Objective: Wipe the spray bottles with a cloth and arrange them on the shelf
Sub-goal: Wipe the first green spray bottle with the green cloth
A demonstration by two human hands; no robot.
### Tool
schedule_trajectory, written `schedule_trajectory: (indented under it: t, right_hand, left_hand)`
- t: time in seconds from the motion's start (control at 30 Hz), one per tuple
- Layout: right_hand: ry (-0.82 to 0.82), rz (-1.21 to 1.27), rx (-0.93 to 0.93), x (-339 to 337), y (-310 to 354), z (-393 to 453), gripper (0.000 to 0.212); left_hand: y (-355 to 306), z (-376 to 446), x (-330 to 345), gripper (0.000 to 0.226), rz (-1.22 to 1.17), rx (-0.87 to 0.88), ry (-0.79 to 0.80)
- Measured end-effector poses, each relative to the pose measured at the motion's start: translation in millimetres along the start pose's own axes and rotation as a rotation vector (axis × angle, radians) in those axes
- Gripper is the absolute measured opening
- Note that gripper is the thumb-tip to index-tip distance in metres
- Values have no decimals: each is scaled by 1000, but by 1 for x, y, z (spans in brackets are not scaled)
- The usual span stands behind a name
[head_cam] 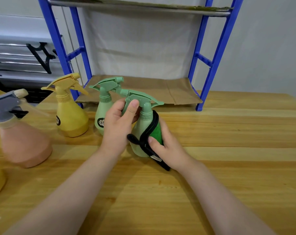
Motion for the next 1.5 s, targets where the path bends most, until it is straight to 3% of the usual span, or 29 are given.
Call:
schedule_trajectory:
  t: [0.23,0.37,0.5,0.67,0.83,1.07,1.17,1.33,1.43,1.5]
  right_hand:
    - [126,-60,90,4,-5,-1,78]
    - [128,-105,117,2,-5,-2,78]
    - [141,-139,92,4,2,-3,57]
    - [36,-164,-57,3,24,-2,62]
    - [-149,-130,-115,-11,41,-5,35]
    - [-247,-229,-122,-21,47,-8,50]
    - [-307,-270,-111,-25,49,-10,49]
    - [-532,-236,-104,-51,48,-25,34]
    - [-556,-261,-121,-54,50,-27,32]
    - [-527,-355,-135,-47,52,-26,34]
  left_hand:
    - [-5,0,-2,15,17,30,-37]
    - [-19,0,-17,13,-127,93,-105]
    - [-30,-3,-24,13,-156,150,-101]
    - [-30,-1,-22,15,-154,119,-47]
    - [-7,-10,12,17,-134,32,157]
    - [-8,-12,22,16,-10,75,210]
    - [-14,-11,20,25,149,125,174]
    - [-11,-18,3,31,321,112,-73]
    - [-1,-20,23,28,304,35,81]
    - [3,-24,42,40,318,7,208]
Point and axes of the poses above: each hand's wrist, its own z-axis towards the middle knuckle, its own x-axis out of the palm, y = z × x, the point moved 10 cm from there along z, towards the middle knuckle, and after that the axes turned 12 degrees about y, right-handed, at the moved point
